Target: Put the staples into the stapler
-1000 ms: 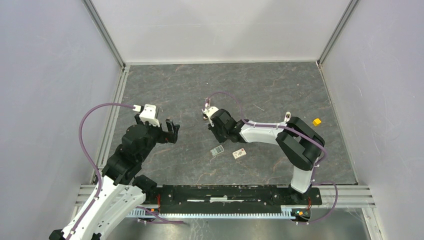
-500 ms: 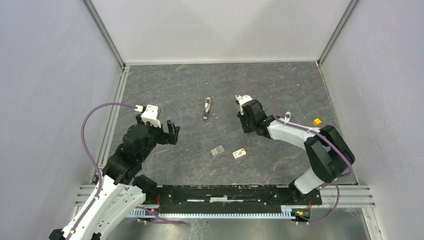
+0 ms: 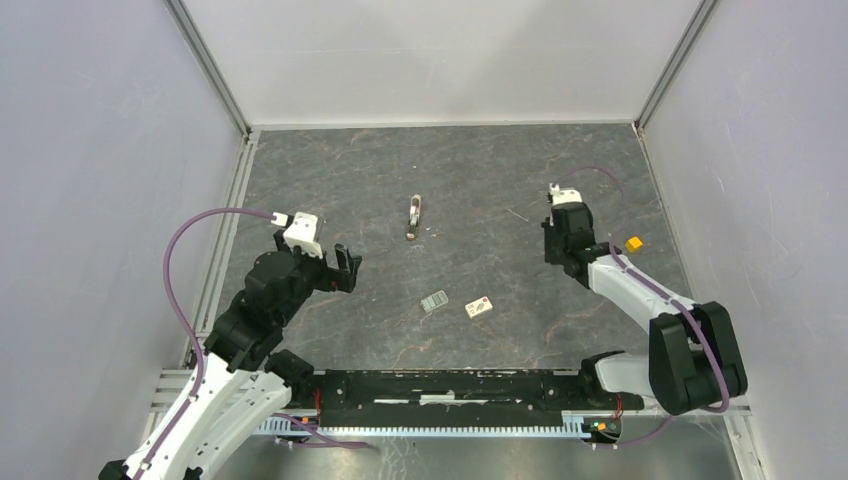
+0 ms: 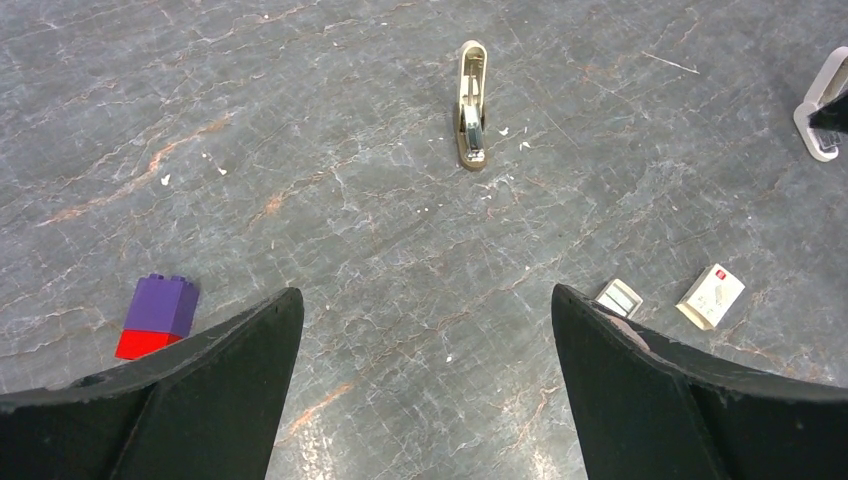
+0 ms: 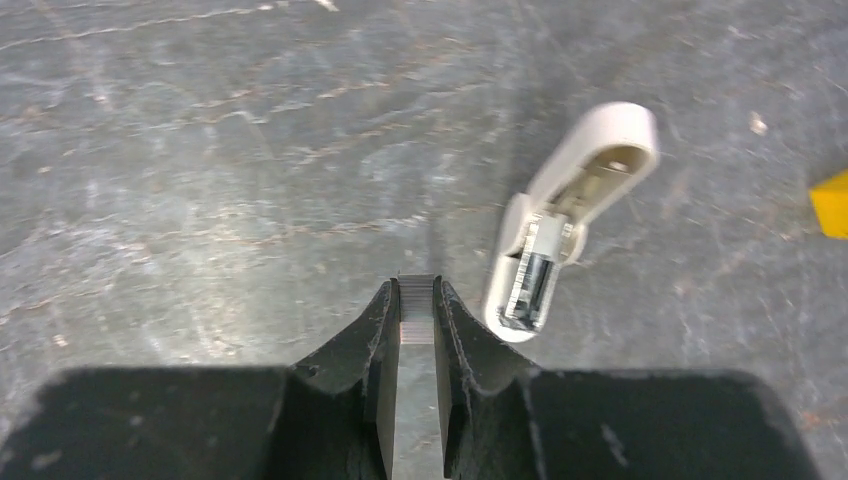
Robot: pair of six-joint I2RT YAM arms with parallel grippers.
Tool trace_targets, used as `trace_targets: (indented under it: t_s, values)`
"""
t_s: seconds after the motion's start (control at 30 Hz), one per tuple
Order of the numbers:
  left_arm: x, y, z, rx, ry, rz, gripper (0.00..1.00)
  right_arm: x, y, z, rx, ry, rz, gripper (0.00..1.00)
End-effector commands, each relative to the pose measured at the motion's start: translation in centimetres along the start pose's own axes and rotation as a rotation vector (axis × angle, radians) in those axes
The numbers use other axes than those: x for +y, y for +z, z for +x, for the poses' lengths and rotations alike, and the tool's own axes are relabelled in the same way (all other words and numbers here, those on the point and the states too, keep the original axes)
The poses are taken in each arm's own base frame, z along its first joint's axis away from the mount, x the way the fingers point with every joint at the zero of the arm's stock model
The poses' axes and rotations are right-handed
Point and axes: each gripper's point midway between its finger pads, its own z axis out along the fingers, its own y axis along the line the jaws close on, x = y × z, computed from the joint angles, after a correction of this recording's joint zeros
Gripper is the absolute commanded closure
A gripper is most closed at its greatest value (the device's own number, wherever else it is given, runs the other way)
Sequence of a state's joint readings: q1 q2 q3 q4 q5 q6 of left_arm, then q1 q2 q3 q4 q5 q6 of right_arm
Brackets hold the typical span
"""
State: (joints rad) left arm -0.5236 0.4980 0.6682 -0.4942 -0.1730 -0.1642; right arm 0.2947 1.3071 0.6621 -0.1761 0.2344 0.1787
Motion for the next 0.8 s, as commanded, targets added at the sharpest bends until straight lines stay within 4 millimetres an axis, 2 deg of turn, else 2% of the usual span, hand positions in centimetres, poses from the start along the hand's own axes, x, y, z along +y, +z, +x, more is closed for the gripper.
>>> trace_targets:
  t_s: [0.0, 0.13, 0.3, 0.5, 0.77]
  values:
    - [-0.2, 0.0, -0.4, -0.017, 0.045, 0.024, 0.0, -3.0, -0.4, 0.0, -0.023, 0.063, 0.079, 0.78]
    - [-0.4, -0.1, -0.4, -0.021, 0.045, 0.035, 0.0, -4.7, -0.4, 0.2, -0.038, 0.104, 0.113, 0.78]
    - [-0.2, -0.2, -0.4, -0.025, 0.047, 0.023, 0.0, -5.7, -0.1, 0.1, -0.055, 0.135, 0.128, 0.78]
    - [-0.1, -0.1, -0.4, -0.023, 0.05, 0.018, 0.0, -6.5, 0.3, 0.3, -0.067, 0.175, 0.136, 0.78]
    - [0.1, 0.1, -0.3, -0.015, 0.055, 0.006, 0.0, -6.3, 0.7, 0.2, -0.082, 0.214, 0.118, 0.78]
